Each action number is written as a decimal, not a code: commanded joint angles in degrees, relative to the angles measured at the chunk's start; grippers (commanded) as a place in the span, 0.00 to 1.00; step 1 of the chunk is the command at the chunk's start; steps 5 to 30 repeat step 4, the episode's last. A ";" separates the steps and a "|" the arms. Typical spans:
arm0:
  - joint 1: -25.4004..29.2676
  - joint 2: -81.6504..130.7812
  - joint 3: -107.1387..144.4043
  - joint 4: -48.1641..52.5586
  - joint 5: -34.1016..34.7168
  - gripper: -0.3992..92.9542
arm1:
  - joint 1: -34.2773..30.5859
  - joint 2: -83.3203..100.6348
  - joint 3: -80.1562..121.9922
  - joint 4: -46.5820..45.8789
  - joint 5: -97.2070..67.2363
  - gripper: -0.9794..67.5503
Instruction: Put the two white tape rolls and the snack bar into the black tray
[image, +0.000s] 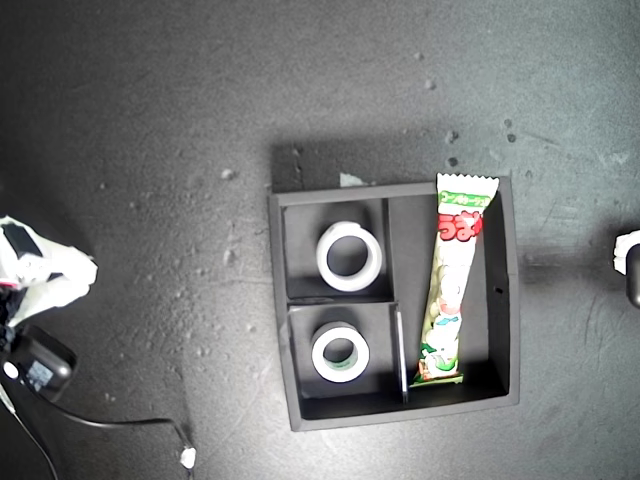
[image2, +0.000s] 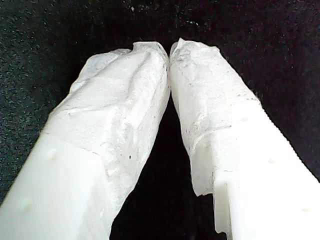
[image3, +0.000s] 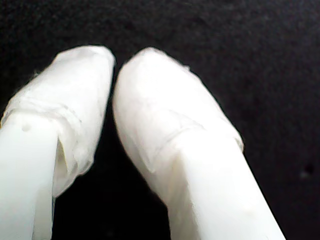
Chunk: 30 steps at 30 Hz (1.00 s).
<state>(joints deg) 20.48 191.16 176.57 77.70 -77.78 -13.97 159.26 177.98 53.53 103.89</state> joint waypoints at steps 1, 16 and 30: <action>0.62 2.72 3.25 2.20 0.62 0.01 | -0.97 -0.53 0.70 2.20 0.35 0.02; 0.62 2.72 3.25 2.20 0.62 0.01 | -0.97 -0.53 0.70 2.20 0.35 0.02; 0.62 2.72 3.25 2.20 0.62 0.01 | -0.97 -0.53 0.70 2.20 0.35 0.02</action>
